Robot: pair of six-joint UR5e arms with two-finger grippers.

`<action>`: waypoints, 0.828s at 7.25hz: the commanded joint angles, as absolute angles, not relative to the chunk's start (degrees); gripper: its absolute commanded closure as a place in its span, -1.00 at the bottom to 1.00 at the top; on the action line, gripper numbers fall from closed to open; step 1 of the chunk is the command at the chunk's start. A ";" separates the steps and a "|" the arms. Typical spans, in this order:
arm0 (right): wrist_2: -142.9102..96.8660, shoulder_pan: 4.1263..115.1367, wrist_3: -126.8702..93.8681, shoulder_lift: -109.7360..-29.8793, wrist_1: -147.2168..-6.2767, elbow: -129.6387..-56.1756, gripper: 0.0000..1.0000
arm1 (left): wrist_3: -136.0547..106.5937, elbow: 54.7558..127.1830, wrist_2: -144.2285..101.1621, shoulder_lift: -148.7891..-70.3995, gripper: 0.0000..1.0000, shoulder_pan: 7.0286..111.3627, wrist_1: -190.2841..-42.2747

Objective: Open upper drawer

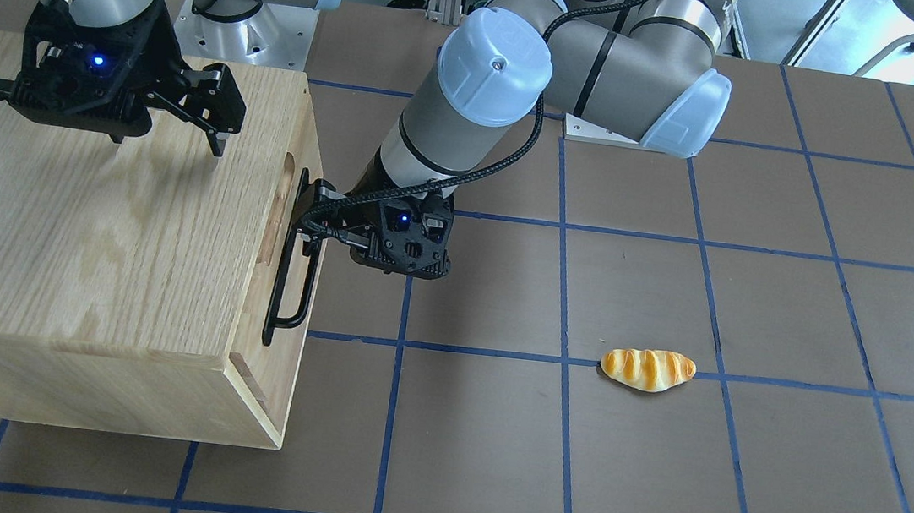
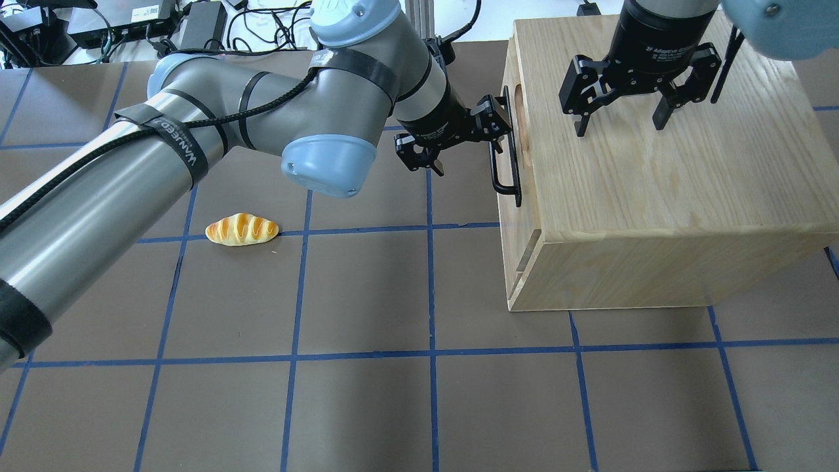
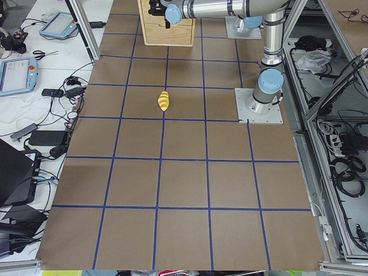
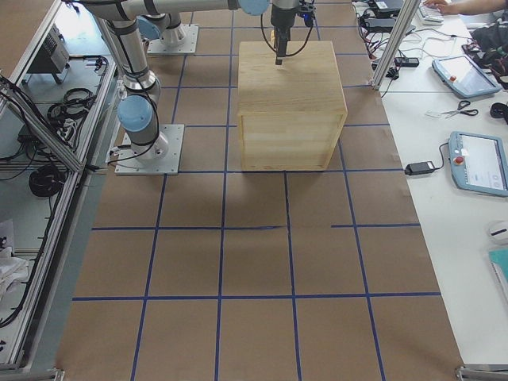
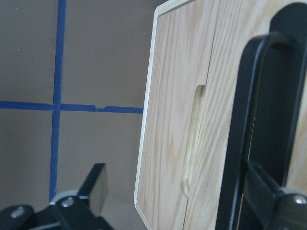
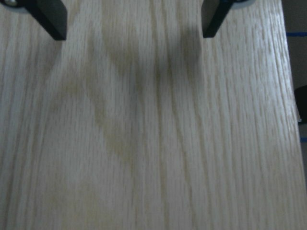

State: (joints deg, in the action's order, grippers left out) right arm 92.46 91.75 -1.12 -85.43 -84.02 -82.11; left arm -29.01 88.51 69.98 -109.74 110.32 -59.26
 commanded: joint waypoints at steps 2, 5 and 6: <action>92.46 91.76 -1.06 -85.43 -84.02 -82.09 -1.00 | -26.02 88.77 70.14 -109.52 -1.00 109.95 -60.11; 92.46 91.76 -1.14 -85.43 -84.02 -82.09 -1.00 | -25.84 89.55 70.22 -109.42 -1.00 108.55 -60.12; 92.46 91.76 -1.14 -85.43 -84.02 -82.09 -1.00 | -25.84 90.60 70.40 -109.34 -1.00 108.02 -60.12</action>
